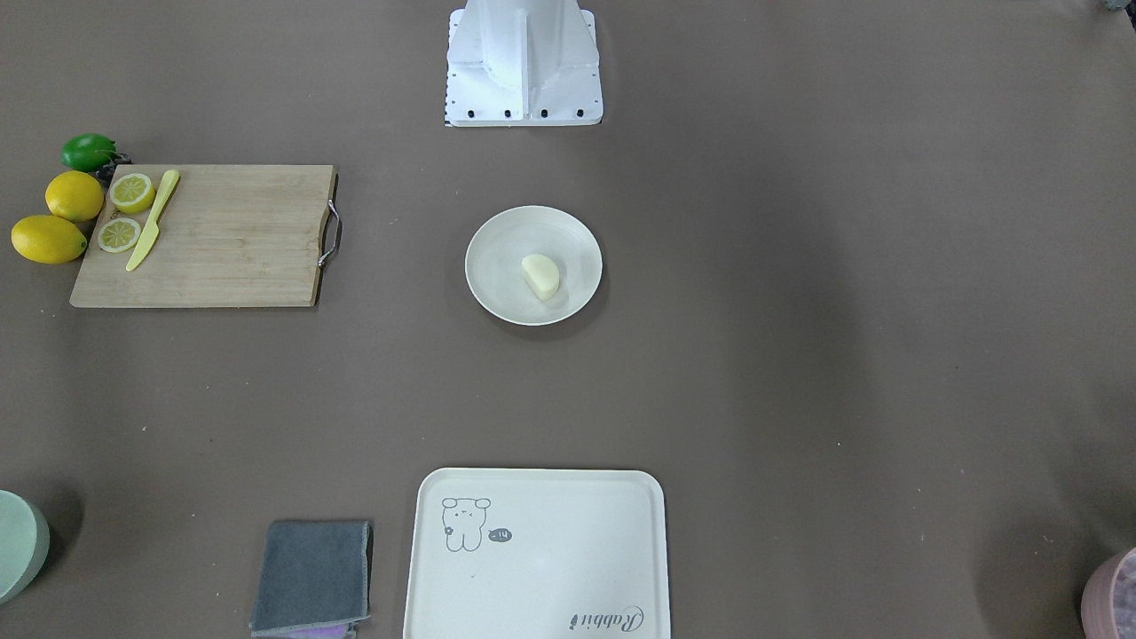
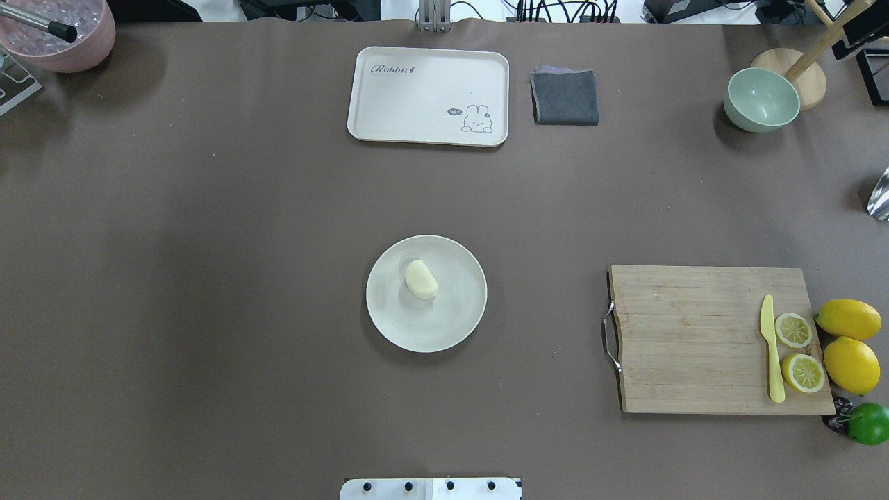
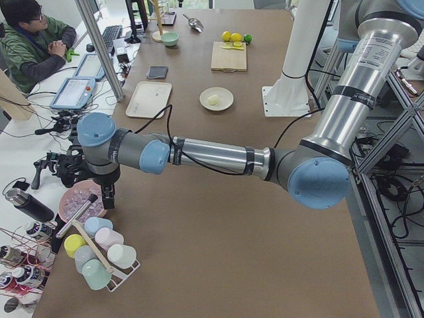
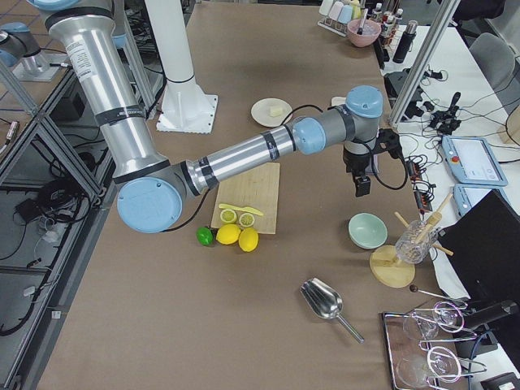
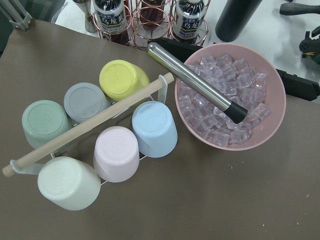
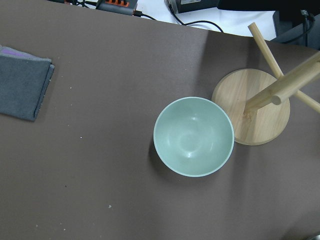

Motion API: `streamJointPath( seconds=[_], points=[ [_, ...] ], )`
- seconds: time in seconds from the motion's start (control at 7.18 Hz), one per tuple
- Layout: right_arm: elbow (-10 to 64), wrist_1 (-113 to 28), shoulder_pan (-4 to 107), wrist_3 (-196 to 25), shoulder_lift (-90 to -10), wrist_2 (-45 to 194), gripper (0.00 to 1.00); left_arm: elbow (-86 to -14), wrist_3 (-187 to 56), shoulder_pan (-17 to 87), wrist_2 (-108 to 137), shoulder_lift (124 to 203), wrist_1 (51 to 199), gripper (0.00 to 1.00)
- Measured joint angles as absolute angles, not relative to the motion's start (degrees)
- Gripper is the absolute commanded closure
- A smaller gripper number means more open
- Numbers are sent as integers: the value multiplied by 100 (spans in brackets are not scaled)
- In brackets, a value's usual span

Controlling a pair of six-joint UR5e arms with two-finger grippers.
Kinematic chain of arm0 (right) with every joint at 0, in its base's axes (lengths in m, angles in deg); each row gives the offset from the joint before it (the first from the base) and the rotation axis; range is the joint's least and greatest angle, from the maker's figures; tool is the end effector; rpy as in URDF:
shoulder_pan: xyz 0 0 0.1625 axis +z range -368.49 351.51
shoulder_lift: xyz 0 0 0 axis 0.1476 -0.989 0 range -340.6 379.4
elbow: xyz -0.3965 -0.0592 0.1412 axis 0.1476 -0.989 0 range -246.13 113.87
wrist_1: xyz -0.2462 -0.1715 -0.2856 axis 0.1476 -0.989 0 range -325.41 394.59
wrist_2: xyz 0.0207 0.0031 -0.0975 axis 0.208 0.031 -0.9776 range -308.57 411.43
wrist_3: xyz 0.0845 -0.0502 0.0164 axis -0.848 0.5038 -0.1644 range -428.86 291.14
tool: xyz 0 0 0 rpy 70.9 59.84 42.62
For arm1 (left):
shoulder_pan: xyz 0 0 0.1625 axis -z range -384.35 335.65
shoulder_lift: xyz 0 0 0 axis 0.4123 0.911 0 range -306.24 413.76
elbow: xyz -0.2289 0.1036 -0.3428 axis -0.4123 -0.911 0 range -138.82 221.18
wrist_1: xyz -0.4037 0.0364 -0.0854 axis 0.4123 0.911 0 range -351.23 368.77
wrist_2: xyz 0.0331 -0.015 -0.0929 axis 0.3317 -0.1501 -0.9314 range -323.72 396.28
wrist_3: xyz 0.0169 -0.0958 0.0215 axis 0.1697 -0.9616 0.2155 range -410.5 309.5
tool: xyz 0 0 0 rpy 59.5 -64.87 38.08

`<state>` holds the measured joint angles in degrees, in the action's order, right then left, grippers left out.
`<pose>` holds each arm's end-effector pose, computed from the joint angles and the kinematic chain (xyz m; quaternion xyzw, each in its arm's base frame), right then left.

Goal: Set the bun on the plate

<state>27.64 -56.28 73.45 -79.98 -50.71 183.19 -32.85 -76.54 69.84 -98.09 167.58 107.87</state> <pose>-0.0213 -0.6278 0.4347 0.1238 -0.3752 -0.0460 0.9175 -0.1129 -0.6699 0.5368 0.0632 0.3926 -0.1851 0.8987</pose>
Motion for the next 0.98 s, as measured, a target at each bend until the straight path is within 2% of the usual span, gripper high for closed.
streamJointPath(
  seconds=[0.7, 0.98],
  points=[
    [2697, -5620, 7723, -7999, -5696, 18458, 0, -3304, -7707, 6773, -9803, 16753, 10606, 2],
    [2961, -5602, 7802, -8003, -5988, 18502, 0, -3276, -7707, 6770, -9807, 16707, 10587, 2]
  ],
)
